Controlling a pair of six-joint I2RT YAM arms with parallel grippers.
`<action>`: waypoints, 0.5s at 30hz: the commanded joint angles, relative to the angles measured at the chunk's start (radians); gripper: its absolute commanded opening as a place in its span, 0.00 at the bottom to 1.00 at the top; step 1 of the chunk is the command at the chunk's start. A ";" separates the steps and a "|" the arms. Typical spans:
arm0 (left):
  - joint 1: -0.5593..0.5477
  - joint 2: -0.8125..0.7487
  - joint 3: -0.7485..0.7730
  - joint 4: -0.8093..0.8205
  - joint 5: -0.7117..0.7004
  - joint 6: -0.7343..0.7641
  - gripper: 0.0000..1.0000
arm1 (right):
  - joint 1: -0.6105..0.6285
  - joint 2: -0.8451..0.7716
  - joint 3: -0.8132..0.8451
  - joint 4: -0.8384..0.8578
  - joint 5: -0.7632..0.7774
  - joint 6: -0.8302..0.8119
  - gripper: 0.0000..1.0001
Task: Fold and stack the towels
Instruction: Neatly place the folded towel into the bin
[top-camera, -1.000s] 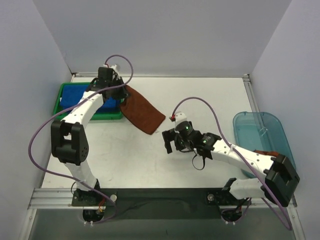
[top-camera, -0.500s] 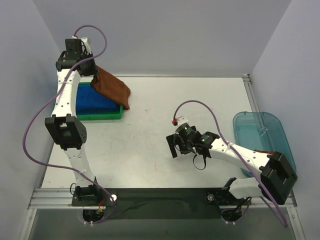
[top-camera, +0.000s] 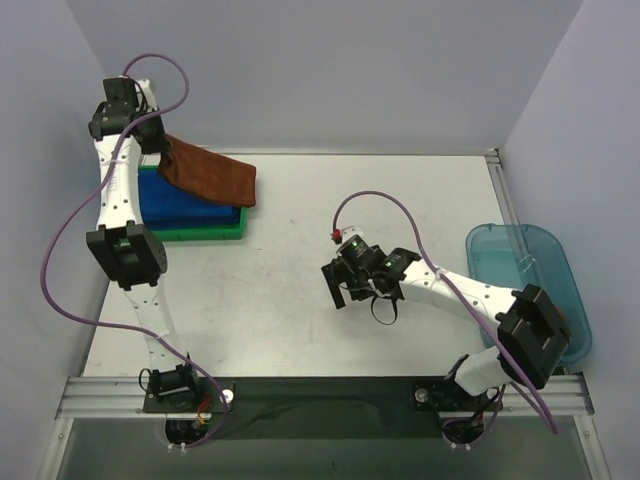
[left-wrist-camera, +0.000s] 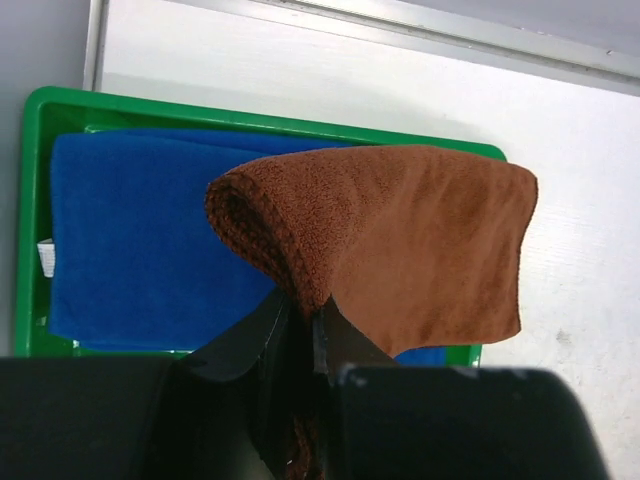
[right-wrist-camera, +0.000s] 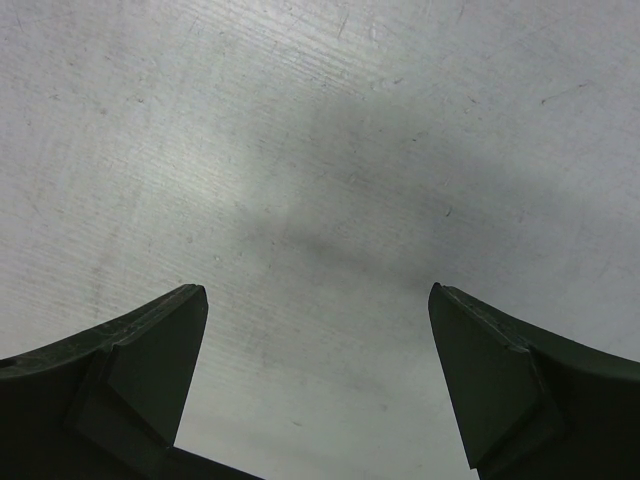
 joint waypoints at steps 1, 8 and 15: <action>0.023 -0.020 0.009 -0.002 -0.007 0.058 0.00 | -0.005 0.025 0.049 -0.067 -0.001 -0.005 0.98; 0.026 -0.033 0.010 -0.020 -0.101 0.127 0.00 | -0.003 0.059 0.080 -0.089 -0.015 -0.002 0.96; 0.036 -0.014 0.024 -0.019 -0.141 0.155 0.00 | -0.005 0.065 0.089 -0.104 -0.010 -0.007 0.96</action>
